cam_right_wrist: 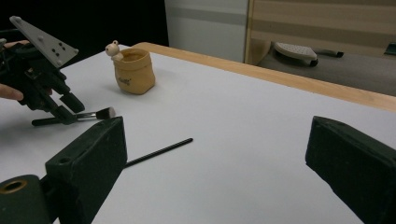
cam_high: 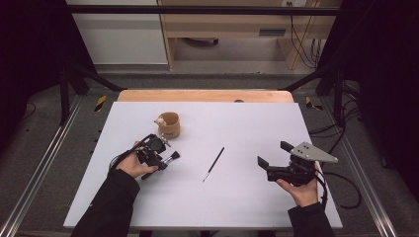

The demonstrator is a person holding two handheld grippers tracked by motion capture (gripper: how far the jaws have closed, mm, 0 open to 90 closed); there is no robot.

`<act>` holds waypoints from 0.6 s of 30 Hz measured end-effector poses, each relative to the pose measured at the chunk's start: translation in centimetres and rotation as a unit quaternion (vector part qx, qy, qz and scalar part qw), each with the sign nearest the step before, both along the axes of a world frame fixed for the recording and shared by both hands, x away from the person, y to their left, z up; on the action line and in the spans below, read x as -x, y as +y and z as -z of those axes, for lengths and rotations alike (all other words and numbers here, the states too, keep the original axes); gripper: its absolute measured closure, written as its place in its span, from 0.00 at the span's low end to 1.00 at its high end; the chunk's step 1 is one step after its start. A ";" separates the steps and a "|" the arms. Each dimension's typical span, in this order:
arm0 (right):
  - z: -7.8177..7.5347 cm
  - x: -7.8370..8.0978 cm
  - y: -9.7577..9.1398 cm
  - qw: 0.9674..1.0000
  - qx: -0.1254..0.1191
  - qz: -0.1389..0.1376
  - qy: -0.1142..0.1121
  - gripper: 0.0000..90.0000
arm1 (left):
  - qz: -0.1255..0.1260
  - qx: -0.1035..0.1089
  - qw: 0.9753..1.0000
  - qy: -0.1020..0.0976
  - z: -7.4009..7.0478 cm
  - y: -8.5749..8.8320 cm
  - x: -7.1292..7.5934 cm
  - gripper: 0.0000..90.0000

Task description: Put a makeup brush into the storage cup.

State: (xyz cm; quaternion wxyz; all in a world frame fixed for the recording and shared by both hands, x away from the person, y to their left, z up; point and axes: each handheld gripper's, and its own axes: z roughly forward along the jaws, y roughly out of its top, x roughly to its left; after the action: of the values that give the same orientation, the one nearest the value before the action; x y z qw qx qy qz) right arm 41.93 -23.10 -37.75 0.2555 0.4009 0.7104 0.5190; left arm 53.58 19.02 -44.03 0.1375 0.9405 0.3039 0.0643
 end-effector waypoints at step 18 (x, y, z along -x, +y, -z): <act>-0.1 0.0 -0.1 1.000 -0.001 -0.002 0.000 0.06 | 0.009 -0.022 0.999 0.030 0.3 -0.8 -0.3 0.86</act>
State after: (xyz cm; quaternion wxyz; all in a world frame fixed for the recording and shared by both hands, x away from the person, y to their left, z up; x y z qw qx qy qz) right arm 41.91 -23.15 -37.67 0.2542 0.3992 0.7110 0.5201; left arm 53.87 18.19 -44.30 0.1077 0.9475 0.2982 0.0415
